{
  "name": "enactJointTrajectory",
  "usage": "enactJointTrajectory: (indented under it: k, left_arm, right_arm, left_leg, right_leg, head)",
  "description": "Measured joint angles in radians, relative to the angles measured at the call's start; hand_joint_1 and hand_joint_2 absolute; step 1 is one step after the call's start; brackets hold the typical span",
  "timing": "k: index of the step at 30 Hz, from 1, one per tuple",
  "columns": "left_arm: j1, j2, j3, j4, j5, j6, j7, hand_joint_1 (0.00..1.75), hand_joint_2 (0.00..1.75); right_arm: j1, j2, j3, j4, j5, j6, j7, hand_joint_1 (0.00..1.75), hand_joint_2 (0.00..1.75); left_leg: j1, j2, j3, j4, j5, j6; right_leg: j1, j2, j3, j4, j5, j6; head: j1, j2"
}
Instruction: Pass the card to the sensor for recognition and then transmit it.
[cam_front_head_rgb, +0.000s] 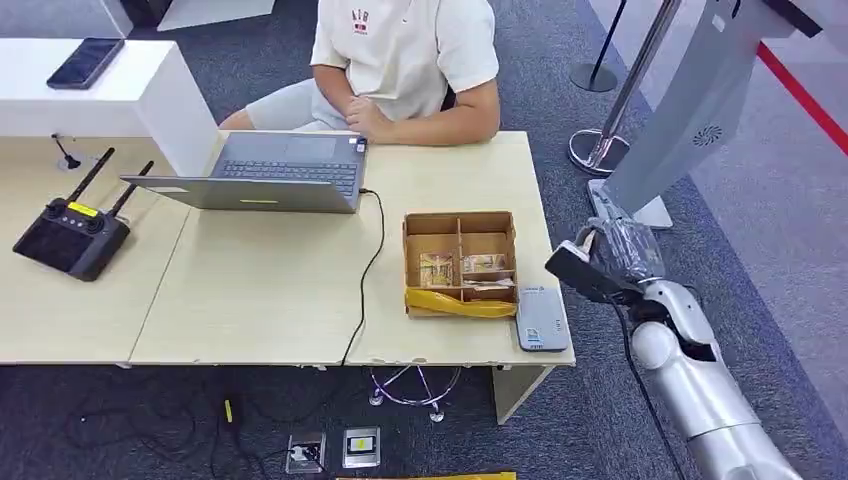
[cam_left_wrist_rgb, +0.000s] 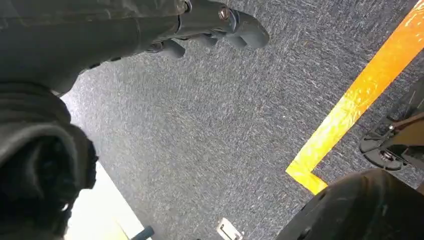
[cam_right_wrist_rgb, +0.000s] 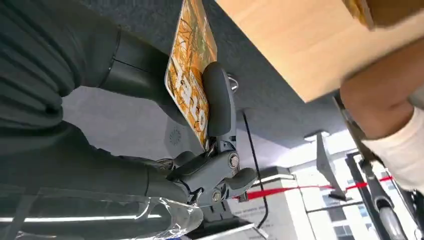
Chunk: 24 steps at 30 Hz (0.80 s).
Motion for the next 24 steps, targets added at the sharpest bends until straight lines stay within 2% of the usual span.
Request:
enactJointTrajectory:
  k: [12, 24]
  left_arm:
    - [-0.001, -0.001, 0.000, 0.001, -0.016, 0.000, 0.017, 0.00, 0.00]
    - [-0.002, -0.001, 0.000, 0.001, -0.028, 0.000, 0.027, 0.00, 0.00]
  right_arm:
    - [0.063, 0.009, 0.027, 0.000, 0.013, 0.029, 0.025, 1.75, 1.75]
    - [0.070, 0.037, 0.065, 0.033, 0.027, 0.013, 0.037, 1.75, 1.75]
  left_leg:
    - [0.000, 0.000, 0.000, 0.000, 0.000, 0.000]
    - [0.000, 0.000, 0.000, 0.000, 0.000, 0.000]
  right_leg:
    - [0.000, 0.000, 0.000, 0.000, 0.000, 0.000]
    - [0.000, 0.000, 0.000, 0.000, 0.000, 0.000]
  head:
    - [0.000, 0.000]
    - [0.000, 0.000]
